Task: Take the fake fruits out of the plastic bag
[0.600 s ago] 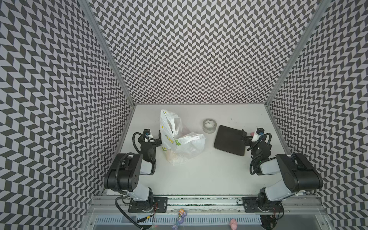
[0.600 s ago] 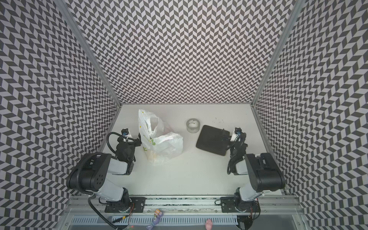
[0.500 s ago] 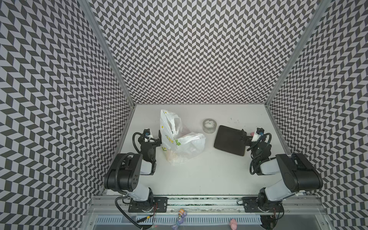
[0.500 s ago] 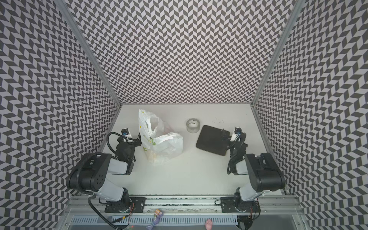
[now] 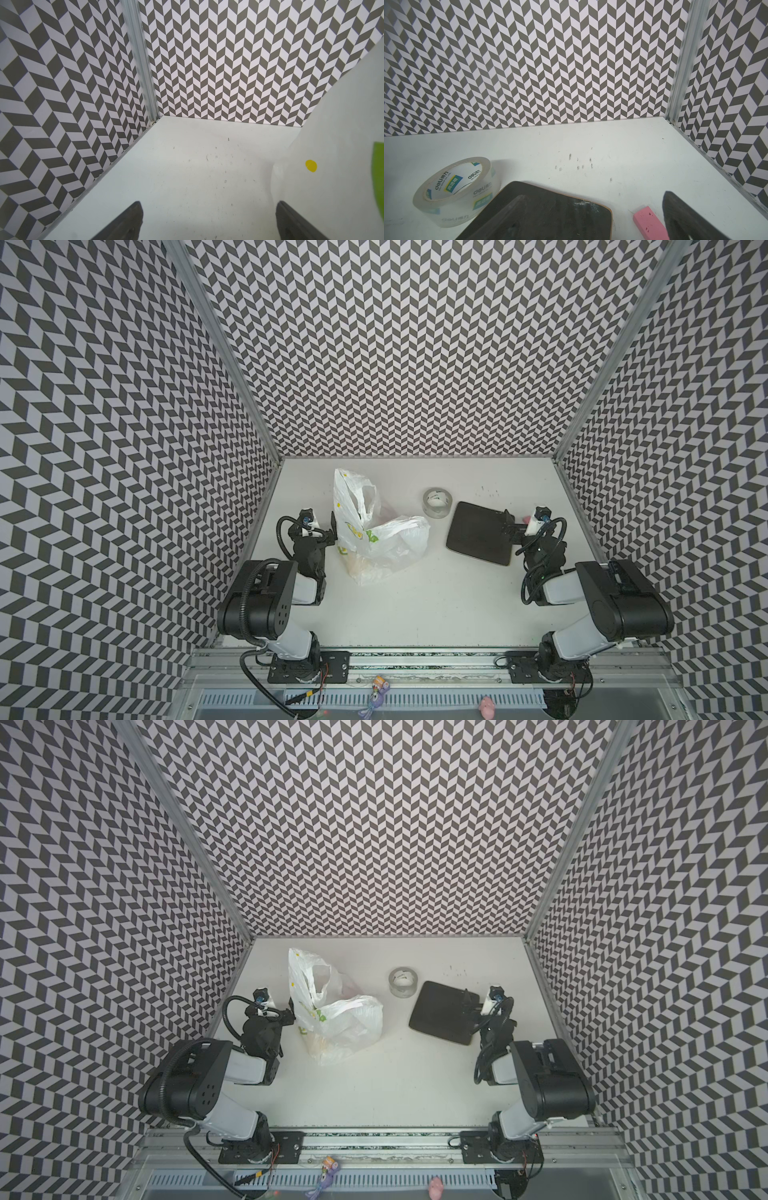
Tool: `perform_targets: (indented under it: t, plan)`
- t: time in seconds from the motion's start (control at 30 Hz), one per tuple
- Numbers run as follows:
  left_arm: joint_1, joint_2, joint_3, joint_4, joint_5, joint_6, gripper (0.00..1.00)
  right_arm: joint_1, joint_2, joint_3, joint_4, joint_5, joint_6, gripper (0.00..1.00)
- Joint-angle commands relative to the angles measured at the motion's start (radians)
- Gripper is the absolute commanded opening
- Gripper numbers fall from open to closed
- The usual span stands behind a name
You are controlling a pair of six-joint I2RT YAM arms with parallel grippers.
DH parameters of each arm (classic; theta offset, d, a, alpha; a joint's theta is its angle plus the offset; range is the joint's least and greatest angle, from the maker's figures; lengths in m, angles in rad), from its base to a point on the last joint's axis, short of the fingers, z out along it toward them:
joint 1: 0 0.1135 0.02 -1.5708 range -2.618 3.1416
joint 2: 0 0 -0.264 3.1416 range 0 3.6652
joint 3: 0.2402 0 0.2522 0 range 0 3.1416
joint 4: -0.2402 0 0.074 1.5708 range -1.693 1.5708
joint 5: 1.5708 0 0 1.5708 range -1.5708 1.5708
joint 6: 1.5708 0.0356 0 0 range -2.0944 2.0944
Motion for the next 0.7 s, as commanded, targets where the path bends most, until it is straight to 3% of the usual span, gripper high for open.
perform_targets:
  t: [0.0,0.2,0.3,0.43,0.57,0.67]
  plan:
    - [0.002,-0.012,-0.008,0.026,0.009,-0.003,1.00,-0.002,0.011,0.009,0.041,-0.010,-0.010,0.99]
    - [0.011,-0.019,-0.021,0.043,0.028,-0.006,1.00,-0.006,0.007,0.004,0.048,-0.014,-0.009,0.99]
    - [0.017,-0.103,-0.049,0.033,0.021,-0.013,1.00,-0.005,-0.076,0.010,-0.033,0.030,0.008,0.99]
    - [0.019,-0.341,-0.025,-0.233,-0.035,-0.028,1.00,-0.005,-0.283,0.075,-0.353,0.002,0.020,0.99]
    - [0.021,-0.544,0.050,-0.568,-0.073,-0.068,1.00,-0.001,-0.406,0.167,-0.652,-0.019,0.208,0.99]
    - [0.021,-0.669,0.111,-0.814,-0.086,-0.138,1.00,0.007,-0.450,0.233,-0.816,-0.104,0.312,0.97]
